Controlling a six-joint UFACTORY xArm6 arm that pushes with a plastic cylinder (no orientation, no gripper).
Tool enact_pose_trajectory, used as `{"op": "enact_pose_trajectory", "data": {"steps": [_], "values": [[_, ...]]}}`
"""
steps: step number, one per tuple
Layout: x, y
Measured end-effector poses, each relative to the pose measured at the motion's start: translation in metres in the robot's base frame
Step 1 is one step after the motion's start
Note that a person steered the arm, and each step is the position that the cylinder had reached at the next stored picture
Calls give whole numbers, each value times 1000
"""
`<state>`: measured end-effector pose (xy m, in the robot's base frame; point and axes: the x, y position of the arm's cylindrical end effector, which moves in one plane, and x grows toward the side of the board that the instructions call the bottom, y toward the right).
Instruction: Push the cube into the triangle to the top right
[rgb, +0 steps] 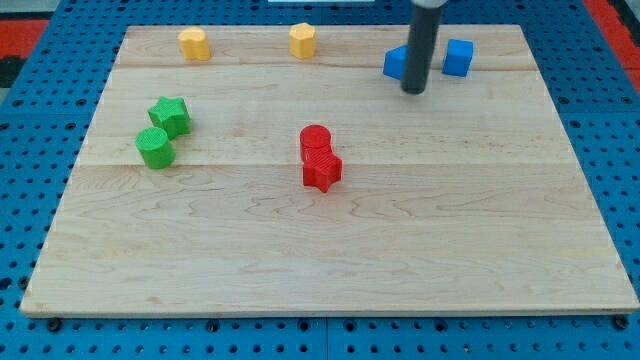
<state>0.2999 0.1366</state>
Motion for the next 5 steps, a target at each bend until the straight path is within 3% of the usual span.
{"op": "enact_pose_trajectory", "data": {"steps": [2, 4, 5], "values": [[1, 88], [-57, 45], [-49, 8]]}}
